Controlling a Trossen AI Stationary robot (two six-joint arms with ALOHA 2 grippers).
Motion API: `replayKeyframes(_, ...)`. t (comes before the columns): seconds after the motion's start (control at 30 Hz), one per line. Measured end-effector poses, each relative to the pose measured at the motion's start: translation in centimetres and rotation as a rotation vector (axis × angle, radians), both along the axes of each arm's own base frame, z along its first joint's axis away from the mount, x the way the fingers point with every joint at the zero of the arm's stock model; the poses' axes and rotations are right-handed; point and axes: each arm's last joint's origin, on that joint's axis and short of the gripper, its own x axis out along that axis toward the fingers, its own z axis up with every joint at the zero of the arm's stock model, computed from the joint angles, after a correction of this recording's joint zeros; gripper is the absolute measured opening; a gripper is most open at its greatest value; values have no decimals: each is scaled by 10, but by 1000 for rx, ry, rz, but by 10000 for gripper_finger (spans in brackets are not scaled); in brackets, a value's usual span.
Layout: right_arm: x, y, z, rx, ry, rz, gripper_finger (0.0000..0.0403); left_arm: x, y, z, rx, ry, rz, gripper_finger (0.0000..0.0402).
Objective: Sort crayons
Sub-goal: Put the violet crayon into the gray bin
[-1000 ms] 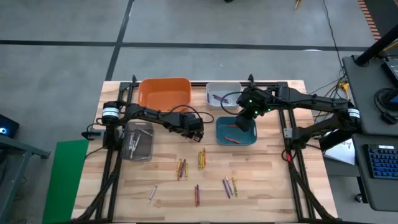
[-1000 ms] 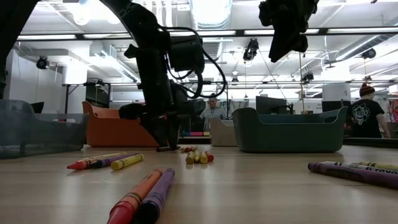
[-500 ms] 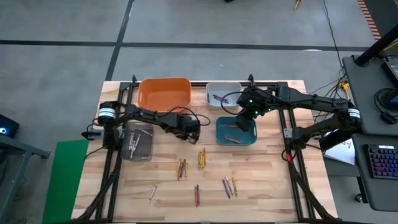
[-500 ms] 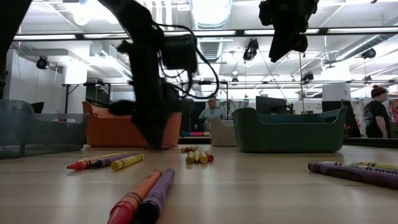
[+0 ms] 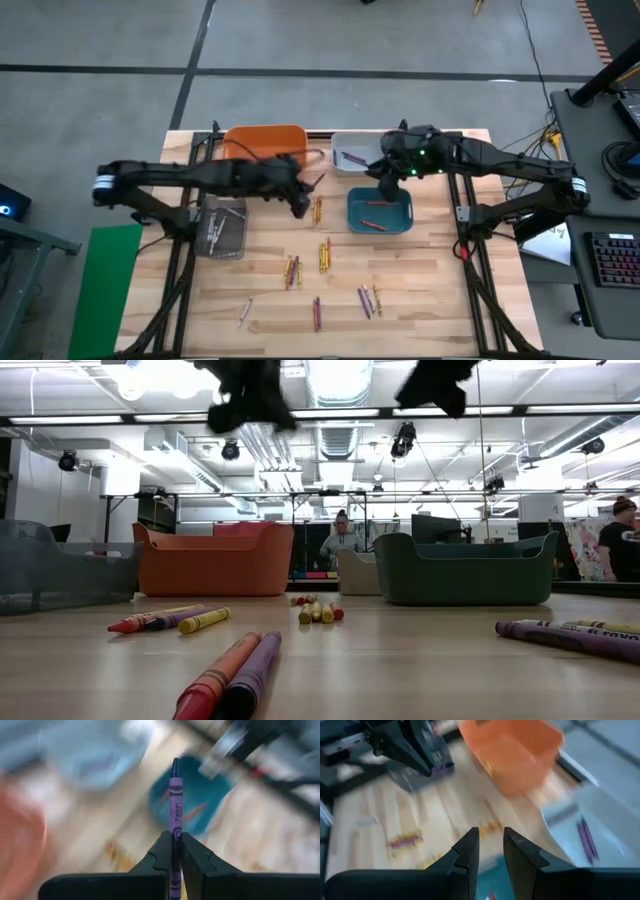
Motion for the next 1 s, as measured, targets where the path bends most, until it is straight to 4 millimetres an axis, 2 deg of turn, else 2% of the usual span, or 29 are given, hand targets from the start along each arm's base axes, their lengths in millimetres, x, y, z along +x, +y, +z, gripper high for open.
replayKeyframes(0.17,13,-1,16,-48,-201,72,79,-18,-1,52,224,-294,-110,0)
replayKeyframes(0.37,30,2,38,-149,-482,147,79,-29,1,84,343,-517,-189,0)
replayKeyframes(0.5,40,1,49,-199,-641,150,80,-27,0,87,391,-563,-270,0)
replayKeyframes(0.6,46,-1,52,-171,-716,137,83,-24,1,85,408,-549,-298,0)
replayKeyframes(0.8,55,0,47,-150,-709,165,109,-16,11,77,413,-521,-269,0)
replayKeyframes(1.0,65,-2,40,-135,-698,162,142,-16,17,78,427,-521,-250,0)
